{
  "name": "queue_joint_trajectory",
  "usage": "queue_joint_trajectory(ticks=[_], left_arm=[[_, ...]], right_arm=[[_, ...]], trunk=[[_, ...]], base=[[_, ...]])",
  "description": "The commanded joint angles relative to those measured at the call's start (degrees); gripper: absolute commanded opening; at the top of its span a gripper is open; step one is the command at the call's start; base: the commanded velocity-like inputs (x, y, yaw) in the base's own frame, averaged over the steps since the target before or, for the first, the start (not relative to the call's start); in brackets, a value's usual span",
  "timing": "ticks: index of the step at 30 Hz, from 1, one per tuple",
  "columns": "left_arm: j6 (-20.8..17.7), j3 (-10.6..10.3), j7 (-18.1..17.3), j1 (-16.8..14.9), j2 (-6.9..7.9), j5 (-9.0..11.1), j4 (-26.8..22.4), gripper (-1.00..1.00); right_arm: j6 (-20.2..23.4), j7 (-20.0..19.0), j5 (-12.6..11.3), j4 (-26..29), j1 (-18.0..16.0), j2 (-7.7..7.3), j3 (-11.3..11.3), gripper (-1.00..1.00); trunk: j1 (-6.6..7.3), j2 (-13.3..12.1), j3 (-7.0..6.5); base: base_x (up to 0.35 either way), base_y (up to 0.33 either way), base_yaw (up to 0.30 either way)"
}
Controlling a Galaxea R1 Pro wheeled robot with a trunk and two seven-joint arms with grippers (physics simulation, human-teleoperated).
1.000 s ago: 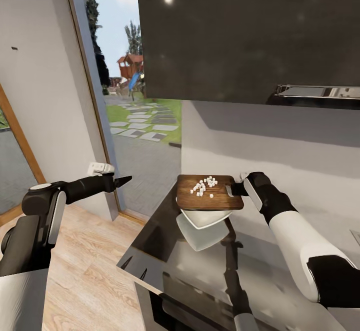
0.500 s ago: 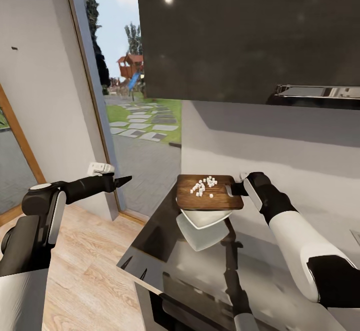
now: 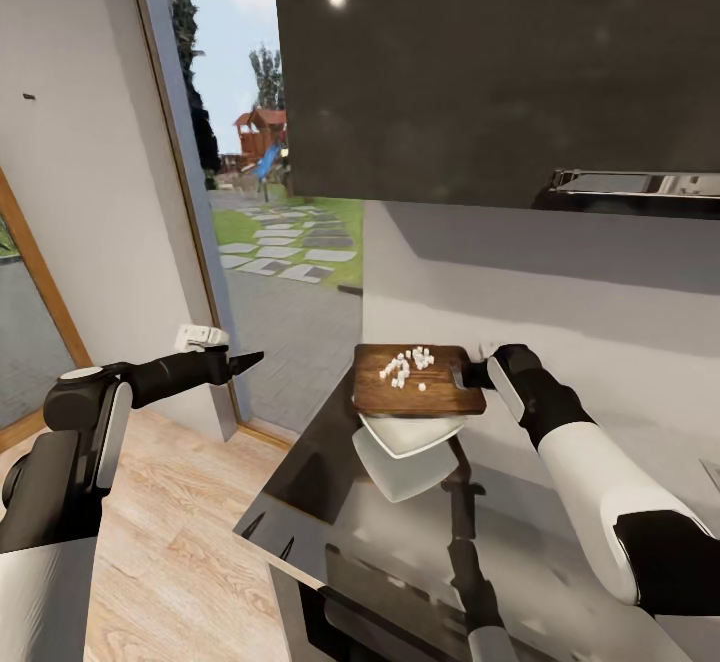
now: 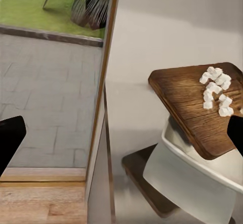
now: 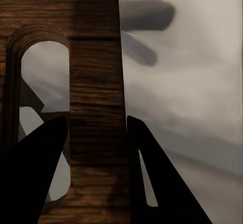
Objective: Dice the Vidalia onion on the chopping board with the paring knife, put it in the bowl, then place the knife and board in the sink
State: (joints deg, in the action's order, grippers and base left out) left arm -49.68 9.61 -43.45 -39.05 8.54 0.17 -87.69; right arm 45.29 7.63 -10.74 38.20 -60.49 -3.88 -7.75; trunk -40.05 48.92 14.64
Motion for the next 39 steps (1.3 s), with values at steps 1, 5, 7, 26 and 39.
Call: queue_joint_trajectory(ticks=[1,5,7,26,39], left_arm=[[-0.42,0.06,-0.22,-0.06,-0.01,0.01,-0.03,1.0],[-0.42,0.06,-0.21,-0.06,0.01,0.01,-0.03,1.0],[-0.42,0.06,-0.22,-0.06,0.0,0.01,-0.03,1.0],[-0.42,-0.03,-0.24,-0.06,-0.01,0.01,-0.03,1.0],[-0.42,0.05,-0.24,-0.06,-0.01,0.01,-0.03,1.0]], right_arm=[[-0.27,0.46,-0.69,0.05,-0.06,-0.08,-0.39,-1.0],[-0.91,0.46,-0.68,0.04,-0.06,-0.08,-0.42,-1.0],[-1.06,0.46,-0.68,0.03,-0.06,-0.08,-0.42,-1.0],[-5.61,0.45,-0.68,-0.49,-0.07,-0.08,-0.43,-1.0],[-9.23,0.45,-0.68,-1.76,-0.07,-0.08,-0.43,-1.0]], trunk=[[-0.01,0.06,0.08],[-0.01,0.06,0.08],[-0.01,0.06,0.08],[-0.01,0.06,0.08],[-0.01,0.06,0.08]], base=[[0.0,0.0,0.0],[0.0,0.0,0.0],[0.0,0.0,0.0],[0.0,0.0,0.0],[0.0,0.0,0.0]])
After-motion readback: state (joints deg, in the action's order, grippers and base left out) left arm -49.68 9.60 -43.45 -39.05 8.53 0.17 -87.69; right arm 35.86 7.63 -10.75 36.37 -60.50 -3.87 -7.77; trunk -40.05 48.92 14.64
